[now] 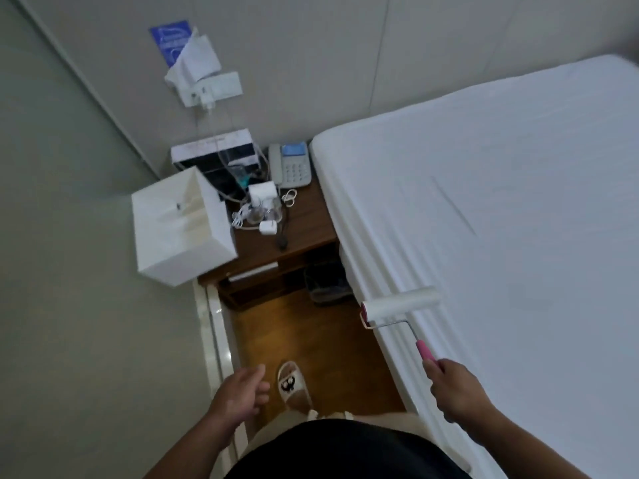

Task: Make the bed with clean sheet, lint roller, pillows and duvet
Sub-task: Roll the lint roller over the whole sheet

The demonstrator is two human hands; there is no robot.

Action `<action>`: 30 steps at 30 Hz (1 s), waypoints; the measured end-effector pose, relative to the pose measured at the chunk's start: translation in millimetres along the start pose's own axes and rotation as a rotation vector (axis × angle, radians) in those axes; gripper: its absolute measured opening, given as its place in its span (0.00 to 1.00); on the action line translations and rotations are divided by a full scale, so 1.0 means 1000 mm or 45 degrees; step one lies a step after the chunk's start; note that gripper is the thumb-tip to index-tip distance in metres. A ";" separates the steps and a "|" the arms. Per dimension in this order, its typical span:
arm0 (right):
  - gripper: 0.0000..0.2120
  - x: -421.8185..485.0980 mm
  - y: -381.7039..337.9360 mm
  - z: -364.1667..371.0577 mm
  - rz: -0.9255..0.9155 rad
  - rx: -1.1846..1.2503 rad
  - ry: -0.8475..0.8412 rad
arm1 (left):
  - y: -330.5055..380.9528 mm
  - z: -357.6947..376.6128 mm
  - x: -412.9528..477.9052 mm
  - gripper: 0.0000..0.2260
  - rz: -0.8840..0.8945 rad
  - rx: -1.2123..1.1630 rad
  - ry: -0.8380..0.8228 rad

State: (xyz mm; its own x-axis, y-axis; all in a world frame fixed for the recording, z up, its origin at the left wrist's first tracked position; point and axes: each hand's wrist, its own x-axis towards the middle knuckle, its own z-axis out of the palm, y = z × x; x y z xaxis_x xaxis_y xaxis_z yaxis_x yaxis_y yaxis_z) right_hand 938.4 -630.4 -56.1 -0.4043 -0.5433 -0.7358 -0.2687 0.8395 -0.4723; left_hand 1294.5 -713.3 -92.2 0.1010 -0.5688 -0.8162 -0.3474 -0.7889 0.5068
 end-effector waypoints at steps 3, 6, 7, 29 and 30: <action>0.19 0.012 -0.043 0.012 0.089 0.207 0.053 | 0.100 -0.014 0.039 0.12 0.119 0.250 -0.175; 0.21 0.026 -0.085 0.015 0.134 0.334 0.151 | 0.195 -0.011 0.074 0.11 0.226 0.454 -0.267; 0.22 0.032 -0.097 0.015 0.145 0.367 0.177 | 0.221 -0.006 0.084 0.11 0.259 0.495 -0.288; 0.12 0.387 -0.345 -0.119 0.097 1.210 0.298 | 0.562 0.343 0.250 0.08 0.258 0.538 -0.630; 0.13 0.404 -0.351 -0.126 0.079 1.223 0.329 | 0.575 0.356 0.261 0.08 0.254 0.554 -0.637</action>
State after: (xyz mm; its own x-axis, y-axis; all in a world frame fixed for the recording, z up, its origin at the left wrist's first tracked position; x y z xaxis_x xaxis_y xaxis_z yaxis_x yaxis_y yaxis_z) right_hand 759.0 -1145.4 -126.2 -0.6024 -0.3871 -0.6981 0.5346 0.4538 -0.7129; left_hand 789.5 -1232.6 -112.8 -0.4095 -0.4353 -0.8018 -0.6678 -0.4557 0.5885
